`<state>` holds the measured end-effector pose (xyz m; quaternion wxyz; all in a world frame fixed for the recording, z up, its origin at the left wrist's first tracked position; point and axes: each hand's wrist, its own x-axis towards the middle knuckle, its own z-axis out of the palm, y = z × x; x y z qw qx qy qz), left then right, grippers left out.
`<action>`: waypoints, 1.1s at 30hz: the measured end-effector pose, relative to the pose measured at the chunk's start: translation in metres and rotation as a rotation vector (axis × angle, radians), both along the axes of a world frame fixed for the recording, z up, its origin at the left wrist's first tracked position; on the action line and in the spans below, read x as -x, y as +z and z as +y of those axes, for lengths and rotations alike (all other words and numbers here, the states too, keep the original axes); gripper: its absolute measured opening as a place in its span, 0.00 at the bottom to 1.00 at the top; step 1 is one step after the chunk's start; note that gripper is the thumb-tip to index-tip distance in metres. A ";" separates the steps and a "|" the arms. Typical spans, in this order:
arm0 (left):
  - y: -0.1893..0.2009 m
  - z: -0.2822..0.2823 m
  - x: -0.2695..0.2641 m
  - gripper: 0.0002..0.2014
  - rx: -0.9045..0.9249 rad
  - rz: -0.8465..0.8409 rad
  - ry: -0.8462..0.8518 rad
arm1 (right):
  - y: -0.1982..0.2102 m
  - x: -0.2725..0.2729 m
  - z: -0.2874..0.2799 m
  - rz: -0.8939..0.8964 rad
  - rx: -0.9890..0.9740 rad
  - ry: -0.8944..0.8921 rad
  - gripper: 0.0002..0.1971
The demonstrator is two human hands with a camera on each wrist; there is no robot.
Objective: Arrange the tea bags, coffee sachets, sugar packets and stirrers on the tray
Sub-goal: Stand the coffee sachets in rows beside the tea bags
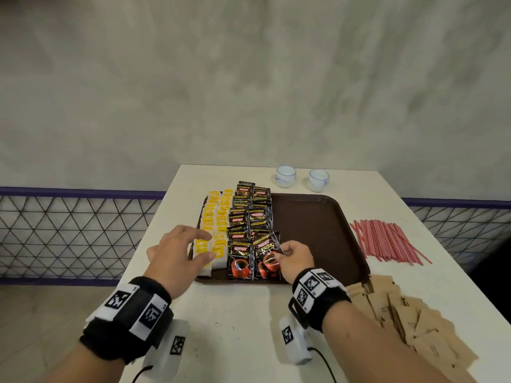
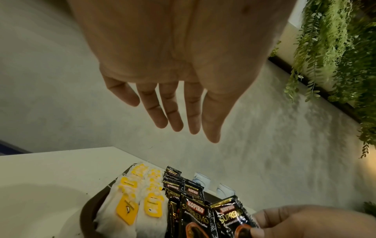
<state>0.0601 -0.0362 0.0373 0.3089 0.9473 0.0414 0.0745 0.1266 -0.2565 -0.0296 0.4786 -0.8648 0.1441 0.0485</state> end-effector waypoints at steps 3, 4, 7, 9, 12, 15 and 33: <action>0.001 0.000 0.000 0.10 0.003 0.001 0.006 | -0.008 0.005 0.005 0.022 0.081 -0.046 0.08; 0.000 -0.001 0.000 0.10 0.002 0.005 0.011 | -0.010 0.006 0.006 0.024 0.112 -0.057 0.10; -0.002 -0.002 0.000 0.09 -0.002 0.025 0.024 | -0.011 0.010 0.009 0.047 0.163 -0.058 0.14; -0.005 -0.004 0.000 0.08 0.000 0.044 0.018 | -0.010 0.011 0.010 0.053 0.156 -0.050 0.14; -0.007 -0.007 -0.001 0.07 -0.003 0.063 0.009 | -0.010 0.012 0.008 0.058 0.156 -0.037 0.15; -0.008 -0.011 -0.004 0.07 -0.009 0.077 0.008 | -0.009 0.011 0.003 0.087 0.182 0.016 0.14; -0.023 -0.018 -0.015 0.14 0.022 0.109 -0.031 | 0.007 -0.014 0.009 0.120 -0.269 0.095 0.33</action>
